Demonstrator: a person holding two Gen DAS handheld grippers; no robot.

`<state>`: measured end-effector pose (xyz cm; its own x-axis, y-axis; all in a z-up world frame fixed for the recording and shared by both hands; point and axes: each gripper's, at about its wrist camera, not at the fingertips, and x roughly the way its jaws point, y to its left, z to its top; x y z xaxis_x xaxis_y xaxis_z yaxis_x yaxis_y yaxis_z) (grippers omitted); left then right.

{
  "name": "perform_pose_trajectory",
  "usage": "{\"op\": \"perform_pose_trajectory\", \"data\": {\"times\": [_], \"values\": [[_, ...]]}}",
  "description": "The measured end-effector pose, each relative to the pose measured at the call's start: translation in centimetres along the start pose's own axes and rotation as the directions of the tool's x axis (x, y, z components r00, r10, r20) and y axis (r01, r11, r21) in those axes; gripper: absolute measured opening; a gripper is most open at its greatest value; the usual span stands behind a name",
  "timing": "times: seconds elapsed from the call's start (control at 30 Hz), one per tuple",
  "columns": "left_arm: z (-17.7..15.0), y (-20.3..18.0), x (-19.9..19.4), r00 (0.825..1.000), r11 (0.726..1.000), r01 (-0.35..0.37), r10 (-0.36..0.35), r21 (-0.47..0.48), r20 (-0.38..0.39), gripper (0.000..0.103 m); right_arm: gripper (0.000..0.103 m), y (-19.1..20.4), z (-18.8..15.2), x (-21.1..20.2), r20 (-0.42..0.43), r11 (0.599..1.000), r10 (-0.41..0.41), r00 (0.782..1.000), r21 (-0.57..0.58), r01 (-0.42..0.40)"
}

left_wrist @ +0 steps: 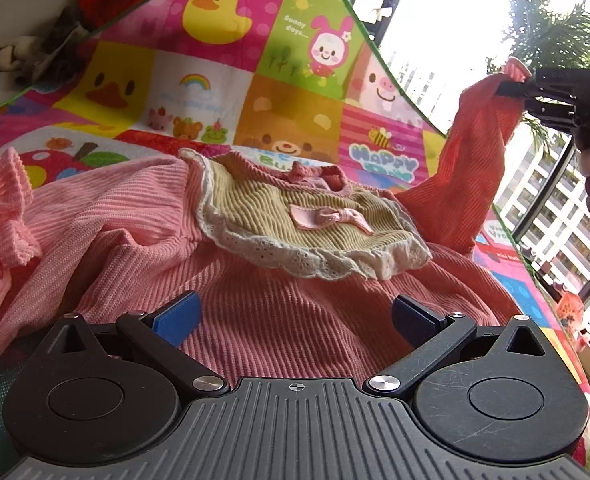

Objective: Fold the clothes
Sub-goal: 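Grasp the sleeve cuff with the right gripper and lay it across the bib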

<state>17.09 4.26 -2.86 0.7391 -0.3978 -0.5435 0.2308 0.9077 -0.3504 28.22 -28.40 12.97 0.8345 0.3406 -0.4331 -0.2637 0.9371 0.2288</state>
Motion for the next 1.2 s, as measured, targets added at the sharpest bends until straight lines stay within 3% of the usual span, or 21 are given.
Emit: {"op": "perform_pose_trajectory", "data": {"times": [0.13, 0.27, 0.33, 0.37, 0.43, 0.53, 0.67, 0.8, 0.9, 1.0, 1.07, 1.13, 1.2], "values": [[0.0, 0.2, 0.0, 1.0, 1.0, 0.007, -0.007, -0.007, 0.002, 0.103, 0.016, 6.3, -2.5, 4.1, -0.118, 0.993, 0.093, 0.989, -0.064, -0.101], [0.1, 0.3, -0.1, 1.0, 1.0, 0.012, -0.012, -0.012, 0.004, 0.103, 0.017, 12.2, -4.9, 7.8, -0.232, 0.974, 0.168, 0.958, -0.109, -0.197], [0.1, 0.3, -0.1, 1.0, 1.0, 0.015, -0.015, -0.015, 0.005, 0.103, 0.023, 13.2, -5.5, 8.0, -0.262, 0.966, 0.205, 0.943, -0.104, -0.239], [0.1, 0.3, -0.1, 1.0, 1.0, 0.017, -0.017, -0.017, 0.005, 0.103, 0.026, 13.4, -5.7, 7.8, -0.269, 0.959, 0.23, 0.935, -0.099, -0.265], [0.1, 0.3, -0.1, 1.0, 1.0, 0.018, -0.018, -0.019, 0.006, 0.103, 0.044, 13.0, -5.6, 6.5, -0.251, 0.948, 0.275, 0.928, -0.092, -0.305], [0.1, 0.3, 0.0, 1.0, 1.0, 0.018, -0.018, -0.018, 0.006, 0.103, 0.07, 10.8, -4.9, 4.9, -0.185, 0.947, 0.296, 0.937, -0.068, -0.313], [0.1, 0.2, 0.0, 1.0, 1.0, 0.016, -0.016, -0.017, 0.006, 0.103, 0.072, 7.5, -4.9, 4.0, -0.148, 0.972, 0.226, 0.963, -0.037, -0.233], [0.1, 0.3, 0.0, 1.0, 1.0, 0.017, -0.017, -0.019, 0.006, 0.103, 0.076, 5.9, -5.4, 2.7, -0.148, 0.972, 0.228, 0.962, -0.024, -0.234], [0.1, 0.3, -0.1, 1.0, 1.0, 0.018, -0.018, -0.02, 0.007, 0.103, 0.077, 5.1, -5.8, 1.5, -0.148, 0.966, 0.253, 0.956, -0.014, -0.257], [0.2, 0.3, -0.1, 1.0, 1.0, 0.017, -0.017, -0.019, 0.007, 0.103, 0.077, 5.2, -5.7, 1.3, -0.117, 0.979, 0.197, 0.973, -0.037, -0.203], [0.2, 0.3, -0.1, 1.0, 1.0, 0.017, -0.017, -0.02, 0.007, 0.103, 0.07, 5.6, -5.5, 2.1, -0.093, 0.987, 0.128, 0.987, -0.089, -0.137], [0.3, 0.3, -0.1, 1.0, 1.0, 0.018, -0.018, -0.021, 0.007, 0.103, 0.05, 5.5, -5.6, 4.3, -0.098, 0.989, 0.064, 0.993, -0.127, -0.076], [0.2, 0.3, -0.1, 1.0, 1.0, 0.02, -0.02, -0.023, 0.008, 0.103, 0.04, 5.2, -5.9, 6.9, -0.108, 0.987, -0.001, 0.994, -0.16, -0.016]]}}
